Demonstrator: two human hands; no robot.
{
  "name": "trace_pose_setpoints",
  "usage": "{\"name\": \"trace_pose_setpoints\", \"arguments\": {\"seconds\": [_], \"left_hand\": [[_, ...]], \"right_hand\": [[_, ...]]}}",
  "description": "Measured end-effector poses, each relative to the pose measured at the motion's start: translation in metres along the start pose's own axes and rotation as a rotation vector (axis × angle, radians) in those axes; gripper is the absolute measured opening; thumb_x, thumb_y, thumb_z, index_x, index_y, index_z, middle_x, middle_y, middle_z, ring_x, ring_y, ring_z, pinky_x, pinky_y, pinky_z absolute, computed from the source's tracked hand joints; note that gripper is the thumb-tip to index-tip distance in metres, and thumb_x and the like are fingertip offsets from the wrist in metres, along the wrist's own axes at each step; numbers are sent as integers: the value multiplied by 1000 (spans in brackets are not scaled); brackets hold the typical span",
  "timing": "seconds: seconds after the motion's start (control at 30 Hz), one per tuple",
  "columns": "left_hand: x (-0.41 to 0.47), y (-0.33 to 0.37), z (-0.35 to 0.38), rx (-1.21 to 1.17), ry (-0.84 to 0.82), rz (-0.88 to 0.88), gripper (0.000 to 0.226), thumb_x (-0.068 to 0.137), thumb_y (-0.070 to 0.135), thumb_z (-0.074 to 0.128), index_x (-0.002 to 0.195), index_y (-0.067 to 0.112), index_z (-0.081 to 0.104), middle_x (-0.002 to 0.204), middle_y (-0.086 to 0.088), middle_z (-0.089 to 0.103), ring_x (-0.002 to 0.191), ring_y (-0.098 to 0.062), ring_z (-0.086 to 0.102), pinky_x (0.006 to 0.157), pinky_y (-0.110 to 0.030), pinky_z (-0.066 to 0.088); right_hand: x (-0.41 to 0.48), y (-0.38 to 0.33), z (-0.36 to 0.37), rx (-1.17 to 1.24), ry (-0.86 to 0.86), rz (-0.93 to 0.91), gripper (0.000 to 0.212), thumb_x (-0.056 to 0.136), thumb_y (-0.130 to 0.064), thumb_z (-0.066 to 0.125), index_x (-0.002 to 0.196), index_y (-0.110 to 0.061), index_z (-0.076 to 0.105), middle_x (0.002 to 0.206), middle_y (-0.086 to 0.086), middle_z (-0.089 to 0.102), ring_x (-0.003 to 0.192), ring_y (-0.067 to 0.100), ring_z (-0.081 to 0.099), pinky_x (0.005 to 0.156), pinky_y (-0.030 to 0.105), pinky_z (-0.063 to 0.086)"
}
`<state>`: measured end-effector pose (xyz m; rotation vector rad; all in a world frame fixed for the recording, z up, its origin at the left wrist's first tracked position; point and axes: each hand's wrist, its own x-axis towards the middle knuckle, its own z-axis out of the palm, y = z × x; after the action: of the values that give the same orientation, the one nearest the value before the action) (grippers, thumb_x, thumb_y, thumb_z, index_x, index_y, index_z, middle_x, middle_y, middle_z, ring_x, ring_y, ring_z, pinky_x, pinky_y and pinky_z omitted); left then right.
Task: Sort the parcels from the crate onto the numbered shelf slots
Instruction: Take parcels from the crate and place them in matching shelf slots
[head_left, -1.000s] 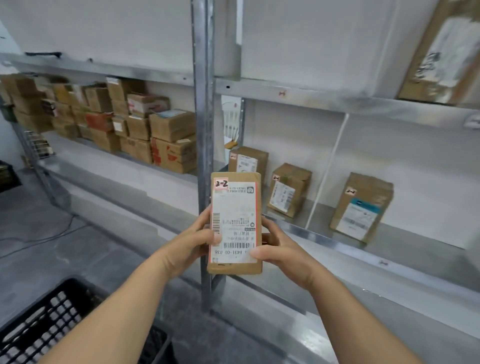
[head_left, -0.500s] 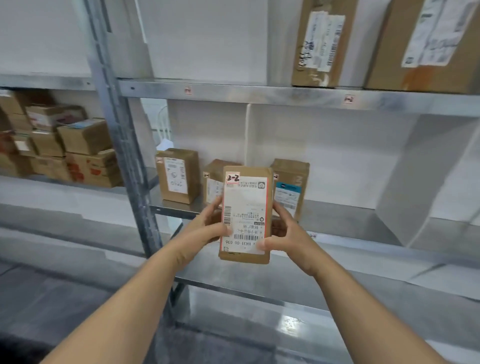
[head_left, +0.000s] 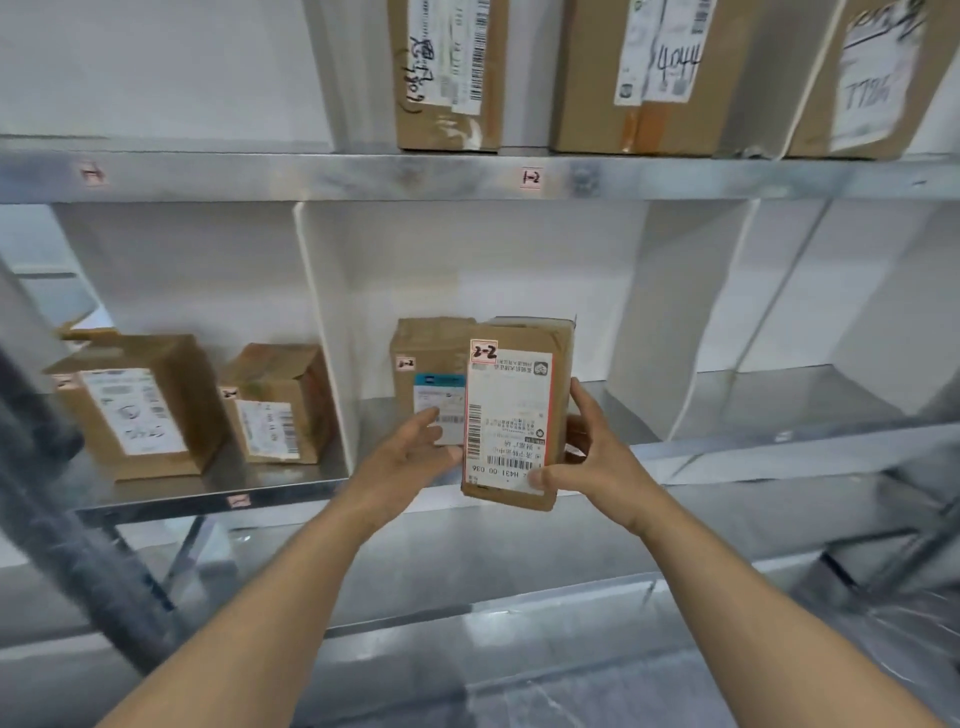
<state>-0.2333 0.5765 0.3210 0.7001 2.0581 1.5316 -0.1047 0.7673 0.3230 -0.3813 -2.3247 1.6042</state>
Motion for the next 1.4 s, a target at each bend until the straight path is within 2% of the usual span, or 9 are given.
{"name": "trace_pose_setpoints", "arguments": {"seconds": [0.2,0.43,0.6,0.67,0.73,0.87,0.93,1.23,1.4], "left_hand": [[48,-6,24,134,-103,36,35,92,27,61,105,54,41,121,20,48,119,-7,42,111,-39,33],[103,-8,54,223,-116,14,67,90,27,62,147,37,28,141,11,47,126,-8,45,90,-21,39],[145,-2,74,152,-102,-54,84,82,34,72,149,36,22,142,7,47,127,-11,47,100,-29,39],[162,-3,84,100,-115,-60,96,70,43,78,149,34,26,138,5,53,125,-12,51,105,-37,42],[177,-5,94,54,-104,-82,85,73,32,78,146,30,34,126,7,61,121,-14,55,103,-43,46],[198,-12,113,-35,-16,-126,53,83,4,70,128,23,52,102,18,65,114,-17,61,95,-36,52],[203,-17,118,-40,22,-133,54,82,4,70,129,24,53,105,15,66,114,-17,61,97,-41,51],[226,-44,148,131,119,-78,56,88,22,67,137,36,44,132,9,59,121,-16,56,104,-42,45],[227,-51,155,142,176,-49,61,88,19,68,141,30,41,130,10,60,109,-4,58,82,-6,44]], "right_hand": [[21,19,-32,-53,95,-7,91,70,4,78,111,-59,26,117,-16,55,111,2,54,69,9,50],[69,44,-75,-30,102,-26,85,66,9,79,115,-43,33,123,-5,54,110,3,55,67,8,50],[113,66,-94,-86,45,-26,97,62,-4,86,119,-54,27,125,-8,52,115,4,53,74,12,50],[129,78,-98,-89,17,-18,102,61,-5,86,136,-39,25,125,-5,51,115,9,53,73,13,50],[144,91,-101,-77,-14,-2,109,62,-5,85,144,-23,16,123,-5,49,115,14,52,76,16,52],[171,116,-103,-141,-109,33,120,51,-33,84,141,-53,7,137,-11,42,124,15,47,97,36,48],[179,123,-103,-124,-163,61,125,55,-29,83,147,-47,0,142,-13,39,129,10,42,102,39,46],[200,166,-103,-136,-161,93,103,75,1,77,147,-31,11,130,-10,48,118,2,44,80,6,48],[201,170,-105,-169,-164,139,107,78,-3,76,152,-28,3,122,-14,50,103,-1,51,82,9,48]]}}
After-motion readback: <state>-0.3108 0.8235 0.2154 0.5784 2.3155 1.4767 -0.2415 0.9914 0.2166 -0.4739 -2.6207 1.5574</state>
